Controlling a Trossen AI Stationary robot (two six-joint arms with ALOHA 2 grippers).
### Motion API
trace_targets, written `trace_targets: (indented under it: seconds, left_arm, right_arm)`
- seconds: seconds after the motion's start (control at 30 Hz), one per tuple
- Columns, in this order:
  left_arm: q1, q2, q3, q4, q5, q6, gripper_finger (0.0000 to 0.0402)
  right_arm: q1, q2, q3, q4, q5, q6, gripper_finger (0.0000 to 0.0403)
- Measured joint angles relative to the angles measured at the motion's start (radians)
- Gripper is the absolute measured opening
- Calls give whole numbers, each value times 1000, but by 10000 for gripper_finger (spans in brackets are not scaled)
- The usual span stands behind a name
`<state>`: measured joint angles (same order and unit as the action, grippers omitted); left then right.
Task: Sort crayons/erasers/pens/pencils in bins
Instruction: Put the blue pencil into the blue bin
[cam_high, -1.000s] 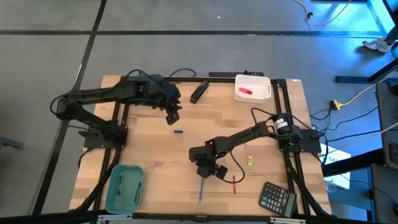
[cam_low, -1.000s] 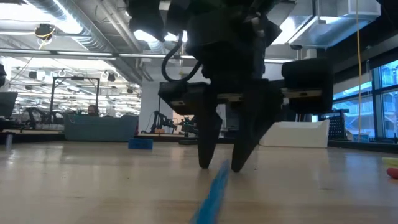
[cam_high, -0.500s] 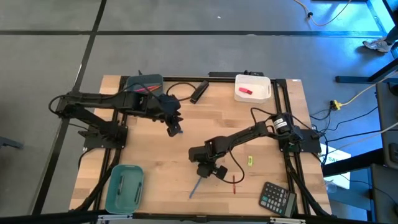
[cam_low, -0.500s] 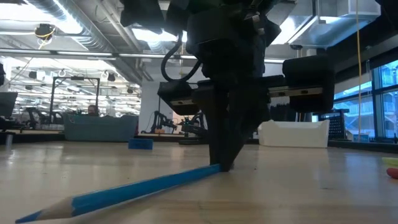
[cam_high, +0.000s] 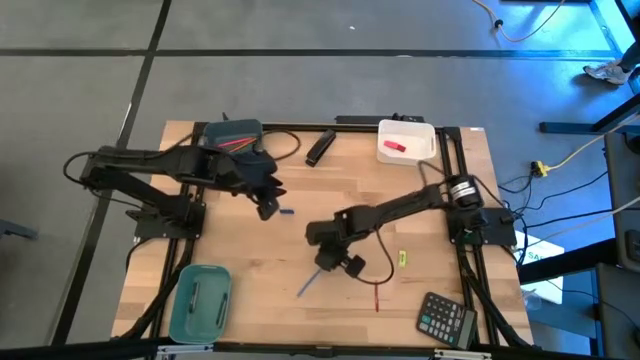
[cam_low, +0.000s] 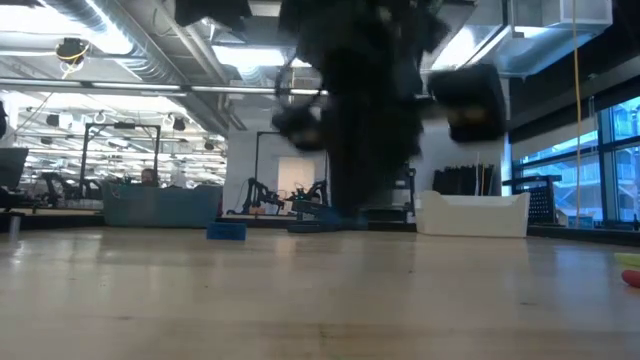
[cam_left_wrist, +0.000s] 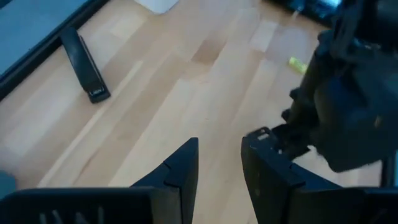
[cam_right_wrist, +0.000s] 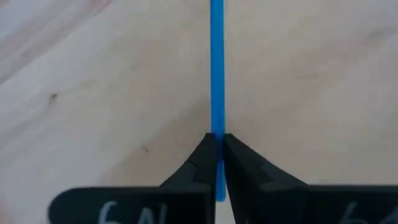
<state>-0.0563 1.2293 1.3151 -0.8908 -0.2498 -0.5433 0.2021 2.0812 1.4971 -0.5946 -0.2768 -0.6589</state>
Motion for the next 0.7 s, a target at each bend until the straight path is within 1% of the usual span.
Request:
trace_targets:
  seconds: [0.1,0.17,0.33,0.5,0.63,0.7]
  left_arm:
    - [-5,-49,0,-6,0,3,113]
    - [-13,-90,0,-8,0,36,113]
    - [-43,-187,0,-6,-1,206,113]
    - [-77,-240,0,28,-1,323,113]
    - [-92,-250,0,39,1,414,113]
    - [-90,-250,0,38,0,446,113]
  right_arm:
    - [-28,-64,3,4,8,29,20]
    - [-47,-111,3,4,5,57,20]
    - [-106,-246,4,73,-13,133,20]
    - [-173,-336,4,246,-107,265,20]
    - [-210,-364,5,402,-174,358,20]
    - [-220,-372,6,434,-182,388,20]
